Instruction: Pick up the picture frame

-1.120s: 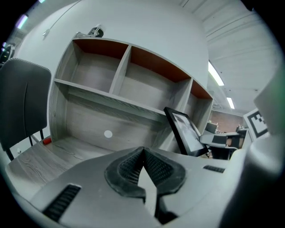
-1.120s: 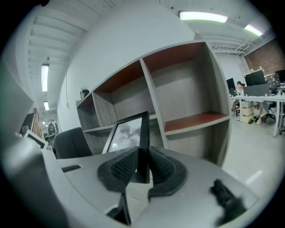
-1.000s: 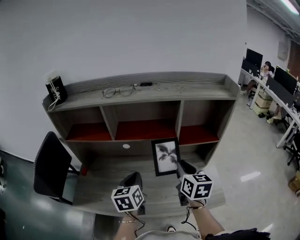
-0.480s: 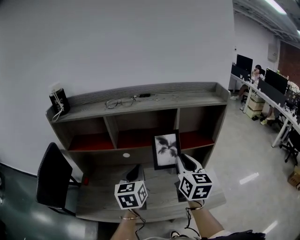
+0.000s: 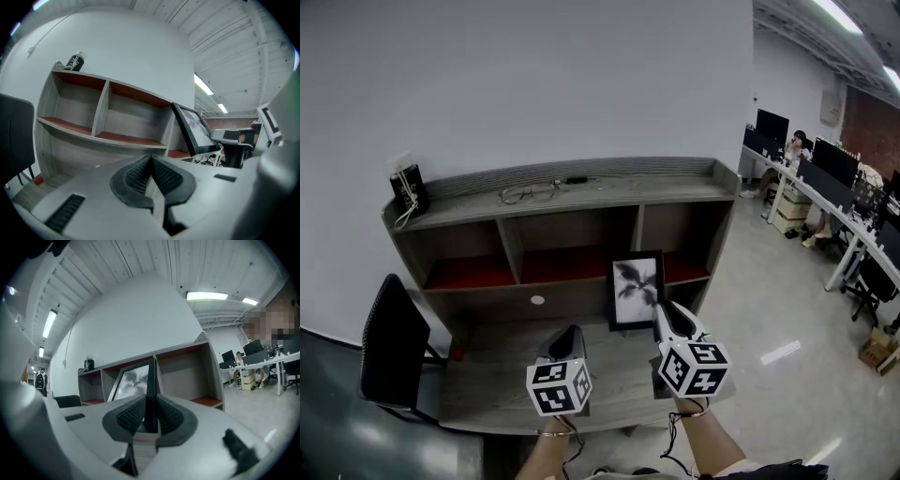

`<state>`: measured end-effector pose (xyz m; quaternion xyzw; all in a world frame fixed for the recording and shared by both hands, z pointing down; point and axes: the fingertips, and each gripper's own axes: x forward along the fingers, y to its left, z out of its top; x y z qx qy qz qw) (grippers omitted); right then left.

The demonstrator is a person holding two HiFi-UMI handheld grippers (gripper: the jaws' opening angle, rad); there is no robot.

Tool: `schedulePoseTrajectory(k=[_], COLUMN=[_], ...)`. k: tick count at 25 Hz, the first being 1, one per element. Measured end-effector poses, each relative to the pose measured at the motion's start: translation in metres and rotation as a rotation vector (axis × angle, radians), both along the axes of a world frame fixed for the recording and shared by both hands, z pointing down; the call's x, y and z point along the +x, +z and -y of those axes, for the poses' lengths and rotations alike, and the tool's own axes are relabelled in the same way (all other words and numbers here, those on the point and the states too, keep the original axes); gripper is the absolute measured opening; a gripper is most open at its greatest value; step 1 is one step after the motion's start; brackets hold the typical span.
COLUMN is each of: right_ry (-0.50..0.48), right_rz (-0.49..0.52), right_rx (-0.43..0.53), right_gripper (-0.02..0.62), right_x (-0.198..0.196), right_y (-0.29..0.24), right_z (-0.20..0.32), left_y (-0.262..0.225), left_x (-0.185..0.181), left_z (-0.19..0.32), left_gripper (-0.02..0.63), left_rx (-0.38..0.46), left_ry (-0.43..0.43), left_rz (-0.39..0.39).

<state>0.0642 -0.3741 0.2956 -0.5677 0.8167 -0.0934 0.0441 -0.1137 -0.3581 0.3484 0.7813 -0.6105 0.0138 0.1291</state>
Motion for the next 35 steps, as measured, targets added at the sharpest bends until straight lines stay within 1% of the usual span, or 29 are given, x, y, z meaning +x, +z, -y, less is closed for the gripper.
schedulePoseTrajectory(k=[5,9,12,18,29,35], right_ry=[-0.014,-0.035,-0.056,-0.076,-0.096,-0.097], right_rz=[0.008,0.030,0.037,0.068,0.081,0.090], right_rx=[0.001,-0.015,-0.005,0.001,0.008,-0.003], right_gripper=[0.086,0.086,0.086,0.086,0.086,0.086], right_x=[0.010,0.020,0.029,0.034,0.033,0.035], right_y=[0.003,0.008,0.007,0.009,0.008,0.014], right_z=[-0.014,-0.026,-0.034,-0.043,-0.043,-0.040], left_y=[-0.002,0.004,0.005,0.004,-0.005,-0.002], left_x=[0.012,0.025,0.033,0.032,0.036,0.037], left_z=[-0.012,-0.024,-0.031,-0.044,-0.050,-0.047], left_gripper=[0.012,0.012,0.014,0.014,0.014,0.012], left_rx=[0.008,-0.011,-0.015,-0.015,0.006,0.001], left_ry=[-0.010,-0.030,-0.049,-0.086,-0.097,-0.098], left_rz=[0.012,0.015,0.019,0.044,0.055,0.054])
